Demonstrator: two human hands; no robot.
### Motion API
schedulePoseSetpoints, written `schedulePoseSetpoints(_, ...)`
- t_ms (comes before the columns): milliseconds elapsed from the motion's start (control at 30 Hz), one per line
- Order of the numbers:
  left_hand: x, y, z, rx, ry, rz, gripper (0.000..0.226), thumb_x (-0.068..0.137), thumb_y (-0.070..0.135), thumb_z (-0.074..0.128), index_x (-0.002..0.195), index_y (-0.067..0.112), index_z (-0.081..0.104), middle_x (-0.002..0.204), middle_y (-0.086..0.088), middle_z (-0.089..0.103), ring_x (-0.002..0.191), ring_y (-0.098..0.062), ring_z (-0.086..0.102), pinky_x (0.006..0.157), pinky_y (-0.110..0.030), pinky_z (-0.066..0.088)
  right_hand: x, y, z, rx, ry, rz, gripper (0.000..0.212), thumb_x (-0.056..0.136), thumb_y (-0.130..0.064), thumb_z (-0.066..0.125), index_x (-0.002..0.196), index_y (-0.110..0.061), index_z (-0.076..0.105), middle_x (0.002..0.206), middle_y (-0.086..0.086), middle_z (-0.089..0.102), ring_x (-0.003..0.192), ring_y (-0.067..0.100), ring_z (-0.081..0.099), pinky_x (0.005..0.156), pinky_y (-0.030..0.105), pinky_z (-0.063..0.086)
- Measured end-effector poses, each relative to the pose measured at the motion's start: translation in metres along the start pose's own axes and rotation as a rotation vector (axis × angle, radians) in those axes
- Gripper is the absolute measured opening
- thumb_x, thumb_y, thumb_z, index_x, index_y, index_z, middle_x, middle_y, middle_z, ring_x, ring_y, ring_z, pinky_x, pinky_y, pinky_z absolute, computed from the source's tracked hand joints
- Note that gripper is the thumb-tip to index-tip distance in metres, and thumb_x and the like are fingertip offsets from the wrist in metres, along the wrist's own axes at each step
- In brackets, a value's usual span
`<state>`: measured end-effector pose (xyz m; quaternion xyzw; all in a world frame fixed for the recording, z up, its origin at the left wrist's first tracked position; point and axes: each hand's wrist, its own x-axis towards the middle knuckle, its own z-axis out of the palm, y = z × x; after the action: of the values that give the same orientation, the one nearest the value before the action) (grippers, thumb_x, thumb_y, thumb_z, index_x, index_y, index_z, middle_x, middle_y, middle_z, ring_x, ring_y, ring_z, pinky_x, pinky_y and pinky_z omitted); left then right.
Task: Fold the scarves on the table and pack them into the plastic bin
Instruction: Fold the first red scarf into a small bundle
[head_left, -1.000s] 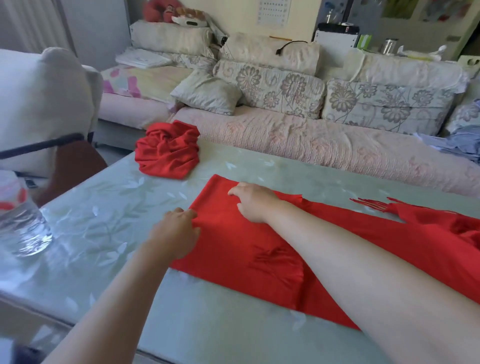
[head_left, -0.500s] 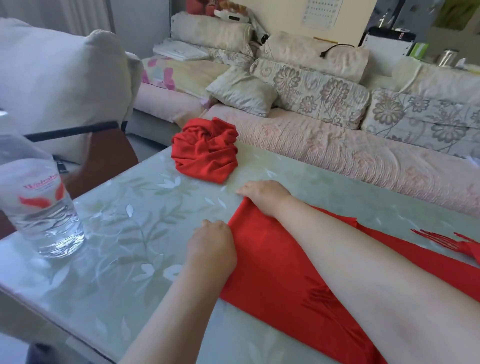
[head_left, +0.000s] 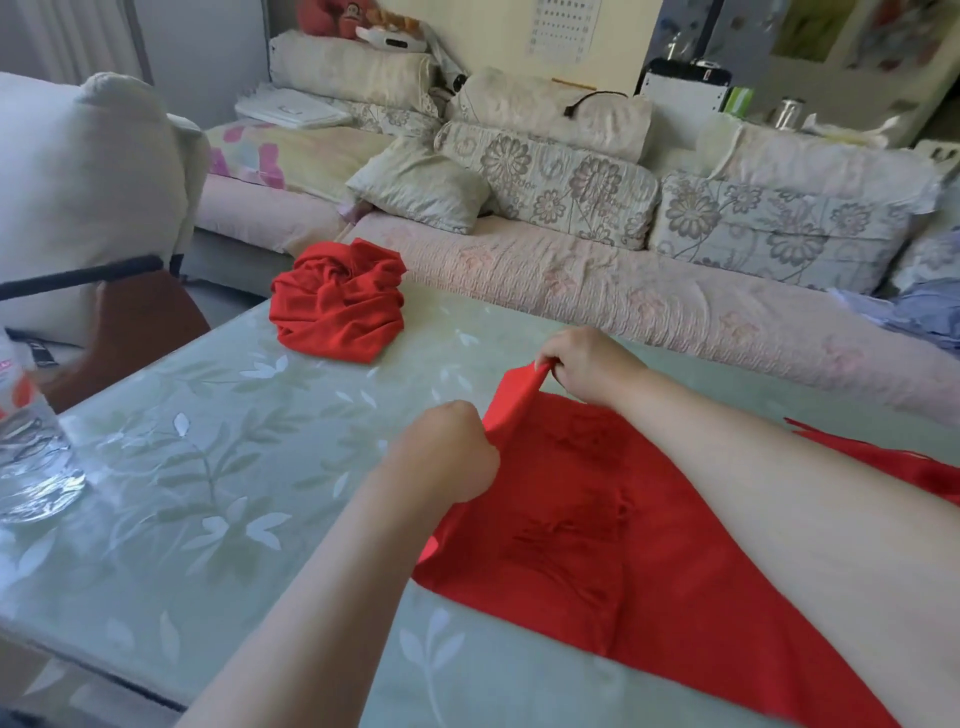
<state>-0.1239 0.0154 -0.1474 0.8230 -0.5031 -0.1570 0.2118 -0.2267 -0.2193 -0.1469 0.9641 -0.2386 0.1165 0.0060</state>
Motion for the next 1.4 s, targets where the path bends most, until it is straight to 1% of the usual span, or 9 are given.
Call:
schedulePoseSetpoints(433, -0.03, 0.188, 0.073, -0.15, -0.207, 0.326, 0.022, 0.084, 0.024, 0.061, 0.085, 0.004, 0.07, 0.088, -0.02, 0.068, 0.067, -0.023, 0.055, 0.062, -0.035, 0.048, -0.199, 0.139, -0.077, -0.086, -0.041, 0.227, 0.03, 0.079, 0.011, 0.057, 0.097, -0.004, 0.076, 0.111, 0.016, 0.071, 0.104, 0.034, 0.066, 0.094, 0.046, 0.051)
schedulePoseSetpoints(633, -0.039, 0.244, 0.124, -0.226, -0.223, 0.368, 0.02, 0.084, 0.023, 0.062, 0.083, 0.003, 0.068, 0.082, -0.02, 0.068, 0.065, -0.022, 0.053, 0.06, -0.032, 0.046, -0.258, 0.182, -0.079, -0.076, -0.038, 0.311, 0.029, 0.088, 0.001, 0.061, 0.115, -0.001, 0.072, 0.136, 0.017, 0.06, 0.127, 0.031, 0.057, 0.112, 0.038, 0.039)
schedulePoseSetpoints(833, -0.051, 0.278, 0.178, -0.241, -0.258, 0.371, 0.021, 0.085, 0.025, 0.065, 0.086, 0.005, 0.067, 0.084, -0.015, 0.069, 0.075, -0.027, 0.061, 0.064, -0.031, 0.046, -0.299, 0.204, -0.055, -0.143, -0.179, 0.399, 0.055, 0.094, 0.006, 0.04, 0.146, -0.012, 0.049, 0.161, 0.007, 0.031, 0.147, 0.019, 0.032, 0.12, 0.029, 0.018)
schedulePoseSetpoints(900, -0.055, 0.277, 0.191, -0.348, -0.393, 0.305, 0.018, 0.089, 0.027, 0.064, 0.092, 0.01, 0.066, 0.086, -0.014, 0.071, 0.076, -0.028, 0.07, 0.065, -0.028, 0.054, -0.307, 0.201, -0.044, -0.188, -0.302, 0.417, 0.064, 0.093, 0.006, 0.036, 0.153, -0.017, 0.038, 0.166, 0.004, 0.016, 0.151, 0.019, 0.021, 0.122, 0.036, 0.016)
schedulePoseSetpoints(1000, -0.057, 0.269, 0.198, -0.485, -0.615, 0.232, 0.017, 0.094, 0.022, 0.054, 0.098, 0.008, 0.062, 0.092, -0.018, 0.071, 0.073, -0.034, 0.073, 0.064, -0.043, 0.061, -0.317, 0.189, -0.033, -0.253, -0.319, 0.445, 0.059, 0.095, -0.005, 0.038, 0.15, -0.025, 0.042, 0.165, 0.005, 0.017, 0.149, 0.022, 0.025, 0.119, 0.038, 0.022)
schedulePoseSetpoints(1100, -0.046, 0.256, 0.193, -0.352, -0.341, 0.422, 0.015, 0.093, 0.017, 0.052, 0.094, 0.015, 0.066, 0.09, -0.003, 0.072, 0.076, -0.02, 0.071, 0.072, -0.039, 0.059, -0.327, 0.176, -0.028, -0.236, -0.253, 0.48, 0.061, 0.093, -0.005, 0.039, 0.15, -0.027, 0.041, 0.164, 0.007, 0.021, 0.146, 0.026, 0.029, 0.117, 0.039, 0.024)
schedulePoseSetpoints(1200, -0.029, 0.228, 0.187, -0.084, -0.07, 0.634, 0.02, 0.092, 0.021, 0.055, 0.108, 0.021, 0.067, 0.106, 0.003, 0.069, 0.099, -0.018, 0.063, 0.088, -0.03, 0.048, -0.33, 0.162, -0.032, -0.132, -0.209, 0.524, 0.058, 0.094, -0.008, 0.04, 0.148, -0.027, 0.043, 0.162, 0.007, 0.025, 0.145, 0.026, 0.032, 0.116, 0.039, 0.026)
schedulePoseSetpoints(1300, -0.025, 0.194, 0.182, 0.139, -0.013, 0.669, 0.037, 0.092, 0.036, 0.048, 0.127, 0.026, 0.058, 0.125, 0.005, 0.062, 0.117, -0.022, 0.056, 0.098, -0.038, 0.044, -0.333, 0.14, -0.039, -0.051, -0.102, 0.562, 0.043, 0.099, -0.021, 0.043, 0.141, -0.028, 0.051, 0.147, 0.003, 0.042, 0.133, 0.026, 0.046, 0.107, 0.04, 0.037)
schedulePoseSetpoints(1400, -0.031, 0.167, 0.179, 0.342, -0.023, 0.64, 0.06, 0.089, 0.048, 0.03, 0.144, 0.028, 0.043, 0.148, 0.007, 0.044, 0.14, -0.017, 0.035, 0.114, -0.035, 0.029, -0.344, 0.114, -0.043, -0.087, -0.155, 0.651, 0.041, 0.101, -0.034, 0.04, 0.142, -0.03, 0.045, 0.135, 0.004, 0.051, 0.122, 0.03, 0.055, 0.097, 0.041, 0.044)
